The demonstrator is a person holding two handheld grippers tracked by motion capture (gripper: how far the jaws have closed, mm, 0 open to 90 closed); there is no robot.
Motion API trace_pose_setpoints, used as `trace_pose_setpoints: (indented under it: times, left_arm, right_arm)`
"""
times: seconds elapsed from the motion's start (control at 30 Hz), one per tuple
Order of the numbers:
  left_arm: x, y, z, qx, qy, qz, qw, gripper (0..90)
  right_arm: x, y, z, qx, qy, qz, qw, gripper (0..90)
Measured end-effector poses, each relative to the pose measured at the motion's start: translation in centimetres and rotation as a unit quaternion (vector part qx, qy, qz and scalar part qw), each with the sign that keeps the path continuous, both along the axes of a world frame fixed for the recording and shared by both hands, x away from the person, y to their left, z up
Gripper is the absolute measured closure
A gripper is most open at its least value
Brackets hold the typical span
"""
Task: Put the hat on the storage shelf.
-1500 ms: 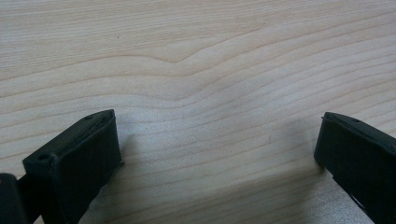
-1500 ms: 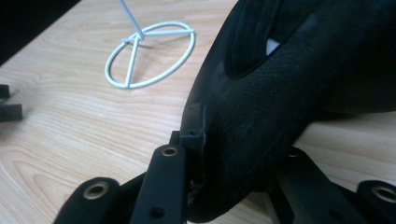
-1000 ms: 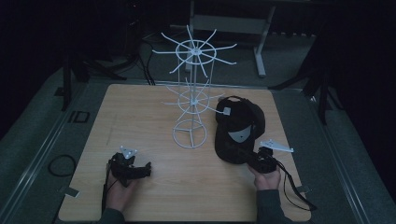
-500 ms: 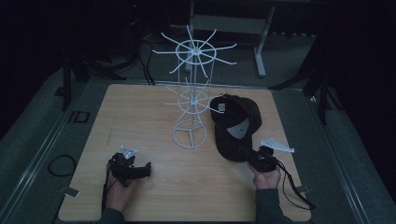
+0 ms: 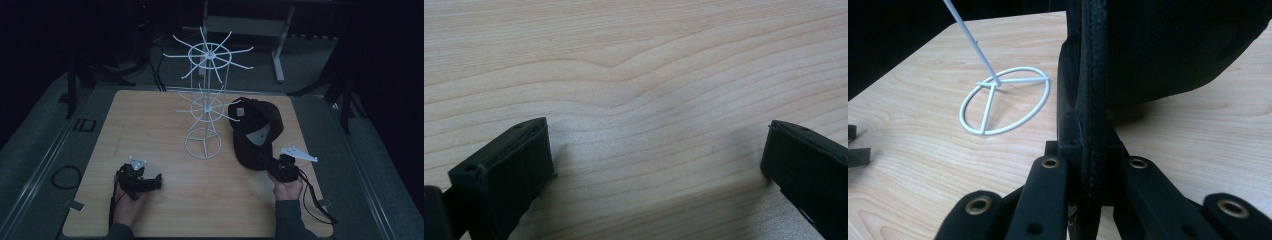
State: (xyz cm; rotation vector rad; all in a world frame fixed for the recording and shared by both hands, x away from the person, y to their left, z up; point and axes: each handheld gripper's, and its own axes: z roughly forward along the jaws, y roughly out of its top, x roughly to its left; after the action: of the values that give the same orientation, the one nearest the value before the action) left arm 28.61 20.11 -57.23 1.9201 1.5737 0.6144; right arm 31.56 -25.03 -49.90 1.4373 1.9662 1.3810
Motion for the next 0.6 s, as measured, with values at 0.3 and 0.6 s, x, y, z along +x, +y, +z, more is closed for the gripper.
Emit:
trace_pose_setpoints:
  times: [0.3, 0.6]
  left_arm:
    - [0.0, 0.0, 0.0, 0.0, 0.0, 0.0, 1.0, 0.2]
    - [0.0, 0.0, 0.0, -0.001, -0.001, 0.0, 1.0, 0.2]
  right_arm:
    - [0.2, -0.2, 0.6, -0.008, -0.005, -0.001, 1.0, 86.4]
    - [0.6, -0.5, 1.2, -0.019, -0.012, 0.0, 0.9997, 86.4]
